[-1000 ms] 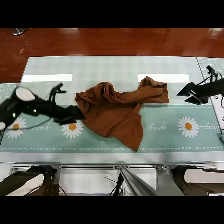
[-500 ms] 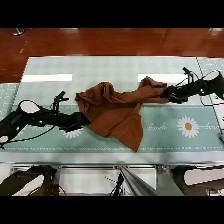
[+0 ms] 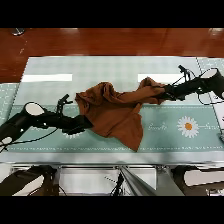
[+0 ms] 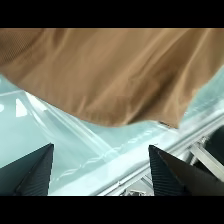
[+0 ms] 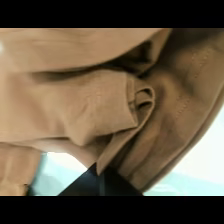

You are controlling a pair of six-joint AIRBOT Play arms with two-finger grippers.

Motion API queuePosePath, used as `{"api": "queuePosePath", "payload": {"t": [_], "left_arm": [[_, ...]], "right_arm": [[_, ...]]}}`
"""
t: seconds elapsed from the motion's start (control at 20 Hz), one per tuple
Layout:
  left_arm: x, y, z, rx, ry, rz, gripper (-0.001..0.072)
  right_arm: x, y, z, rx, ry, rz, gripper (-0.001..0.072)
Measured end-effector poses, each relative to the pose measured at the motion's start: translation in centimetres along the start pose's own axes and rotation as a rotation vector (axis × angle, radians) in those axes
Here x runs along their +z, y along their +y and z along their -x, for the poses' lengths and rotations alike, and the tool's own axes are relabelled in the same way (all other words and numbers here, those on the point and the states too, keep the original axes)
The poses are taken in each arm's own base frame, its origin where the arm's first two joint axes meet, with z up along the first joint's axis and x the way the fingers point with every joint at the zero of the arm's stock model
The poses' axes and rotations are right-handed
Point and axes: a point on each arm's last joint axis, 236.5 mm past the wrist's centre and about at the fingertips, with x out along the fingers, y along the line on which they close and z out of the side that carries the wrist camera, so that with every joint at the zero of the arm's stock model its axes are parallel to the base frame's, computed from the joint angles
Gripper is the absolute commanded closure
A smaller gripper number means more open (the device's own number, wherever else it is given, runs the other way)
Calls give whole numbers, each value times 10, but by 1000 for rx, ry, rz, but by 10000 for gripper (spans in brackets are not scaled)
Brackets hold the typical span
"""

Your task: Fold the shirts.

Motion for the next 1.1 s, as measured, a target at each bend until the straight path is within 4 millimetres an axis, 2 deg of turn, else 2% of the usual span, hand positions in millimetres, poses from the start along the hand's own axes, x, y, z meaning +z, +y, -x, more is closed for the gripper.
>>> {"api": "queuePosePath", "payload": {"t": [0.3,0.5,0.55,0.6,0.65,0.7,0.75,0.85,0.95,1.05,1.1], "left_arm": [[-10,-14,-45,2,22,54,5],[-20,-36,-78,-12,19,43,7],[-20,-42,-85,-11,7,30,89],[-17,-46,-91,-9,-12,12,472],[-12,-50,-95,-2,-39,-8,674],[-6,-55,-96,0,-58,-36,678],[9,-70,-93,-28,-108,-48,678],[27,-104,-79,-88,-137,-115,678],[59,-151,-42,-177,-212,-216,678],[85,-207,23,-285,-307,-339,678],[98,-232,67,-329,-383,-404,678]], "right_arm": [[0,12,18,5,-24,19,680],[-2,21,20,37,-22,10,680],[-2,24,21,48,-22,8,680],[-2,28,22,60,-22,7,680],[-3,31,23,66,-21,11,680],[-4,35,25,70,-20,18,680],[-6,41,29,74,-22,27,680],[-4,53,41,80,-48,51,680],[8,69,71,78,-121,92,680],[27,91,118,71,-235,141,680],[36,104,146,68,-302,165,680]]}}
